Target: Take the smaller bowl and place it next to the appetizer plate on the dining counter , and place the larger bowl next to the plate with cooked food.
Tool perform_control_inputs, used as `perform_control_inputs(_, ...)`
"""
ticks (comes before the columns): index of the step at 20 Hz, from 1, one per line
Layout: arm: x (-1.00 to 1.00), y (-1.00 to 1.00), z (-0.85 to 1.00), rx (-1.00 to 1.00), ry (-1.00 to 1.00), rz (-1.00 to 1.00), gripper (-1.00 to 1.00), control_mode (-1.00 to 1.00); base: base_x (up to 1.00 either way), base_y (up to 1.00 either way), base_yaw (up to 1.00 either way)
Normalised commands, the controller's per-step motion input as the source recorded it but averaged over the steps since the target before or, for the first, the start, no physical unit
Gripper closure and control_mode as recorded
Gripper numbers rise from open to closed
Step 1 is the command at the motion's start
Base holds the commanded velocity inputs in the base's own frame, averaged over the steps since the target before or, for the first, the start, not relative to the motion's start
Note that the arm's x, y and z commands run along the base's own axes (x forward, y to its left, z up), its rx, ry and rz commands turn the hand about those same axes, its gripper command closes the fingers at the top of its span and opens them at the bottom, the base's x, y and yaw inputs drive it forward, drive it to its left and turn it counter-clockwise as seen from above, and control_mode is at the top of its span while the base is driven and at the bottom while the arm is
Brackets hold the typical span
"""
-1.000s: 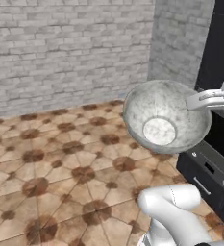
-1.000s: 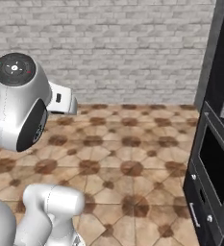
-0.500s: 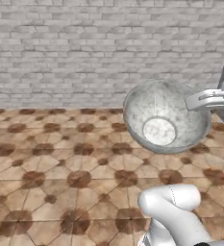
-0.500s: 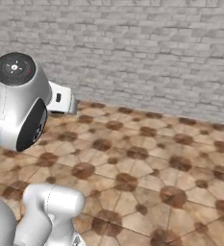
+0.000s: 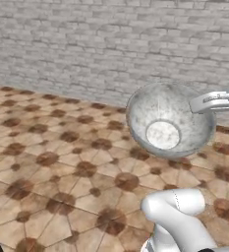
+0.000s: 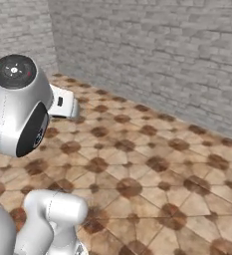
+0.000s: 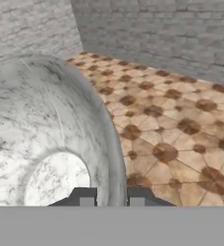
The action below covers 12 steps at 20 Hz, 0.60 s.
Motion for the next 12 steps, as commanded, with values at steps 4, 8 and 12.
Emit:
perform_control_inputs(4,0.0,0.0,0.0,0.0,0.0,0.0,1.0,1.0,0.5,0.0,0.66)
perform_control_inputs(8,0.0,0.0,0.0,0.0,0.0,0.0,1.0,1.0,0.52,0.0,0.66)
perform_control_inputs(12,0.0,0.0,0.0,0.0,0.0,0.0,1.0,1.0,0.57,0.0,0.65)
